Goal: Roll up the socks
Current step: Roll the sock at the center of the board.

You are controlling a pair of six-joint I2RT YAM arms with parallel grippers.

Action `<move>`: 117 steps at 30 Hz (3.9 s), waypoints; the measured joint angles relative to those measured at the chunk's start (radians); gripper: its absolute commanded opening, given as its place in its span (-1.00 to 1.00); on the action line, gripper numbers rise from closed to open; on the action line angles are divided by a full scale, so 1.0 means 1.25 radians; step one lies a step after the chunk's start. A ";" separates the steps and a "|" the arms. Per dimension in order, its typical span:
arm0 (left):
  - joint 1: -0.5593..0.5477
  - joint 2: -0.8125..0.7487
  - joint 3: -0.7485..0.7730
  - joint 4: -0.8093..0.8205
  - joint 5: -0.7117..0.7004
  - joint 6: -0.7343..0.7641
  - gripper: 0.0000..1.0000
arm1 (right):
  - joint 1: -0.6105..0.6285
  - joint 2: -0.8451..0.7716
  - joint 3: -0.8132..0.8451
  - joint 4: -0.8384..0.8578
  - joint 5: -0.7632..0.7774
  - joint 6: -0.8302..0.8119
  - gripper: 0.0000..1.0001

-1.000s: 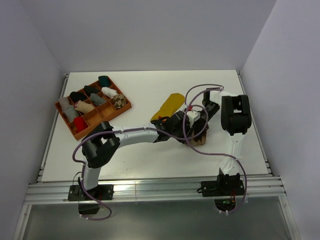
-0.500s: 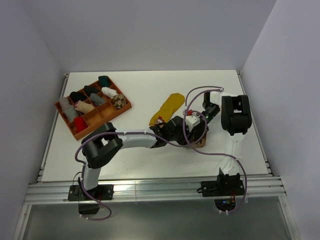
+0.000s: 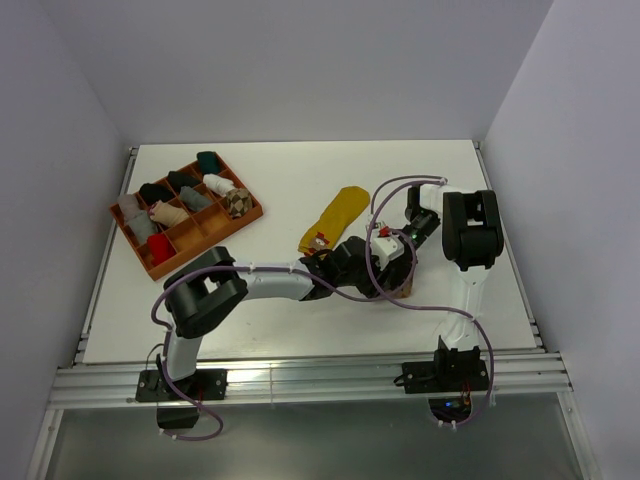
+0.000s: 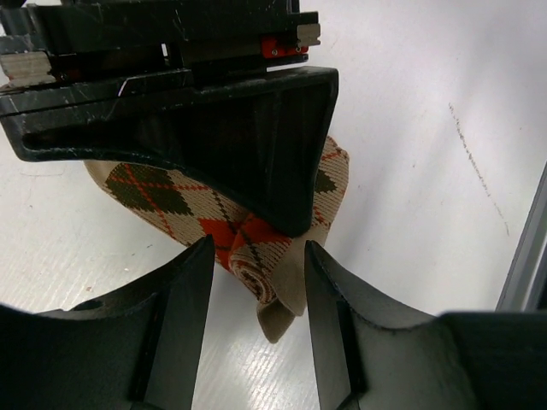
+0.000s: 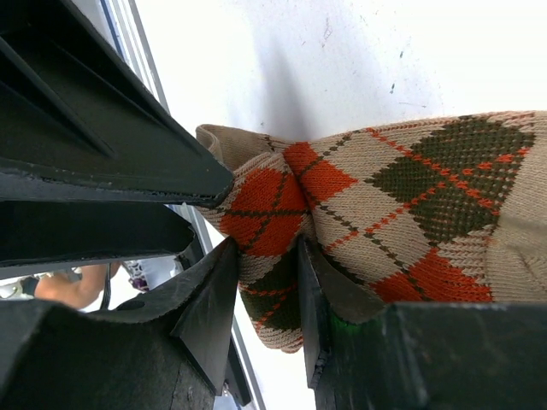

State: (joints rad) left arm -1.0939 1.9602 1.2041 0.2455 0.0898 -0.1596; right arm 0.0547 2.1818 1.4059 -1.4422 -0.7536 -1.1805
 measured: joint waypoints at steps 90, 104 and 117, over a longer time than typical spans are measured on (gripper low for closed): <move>0.150 0.277 0.503 -0.716 0.461 -0.129 -0.99 | 0.085 -0.854 -0.609 0.567 0.097 0.000 0.38; 0.159 0.279 0.494 -0.683 0.491 -0.180 -0.72 | 0.164 -0.777 -0.632 0.640 0.169 0.054 -0.20; 0.210 0.132 0.197 -0.357 0.426 -0.433 -0.31 | 0.157 -0.668 -0.560 0.612 0.158 0.122 -0.32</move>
State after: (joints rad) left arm -0.8318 2.1250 1.4498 -0.2008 0.6224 -0.7013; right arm 0.2516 1.3472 0.7059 -0.6773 -0.5564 -1.0283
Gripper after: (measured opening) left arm 0.339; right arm 0.378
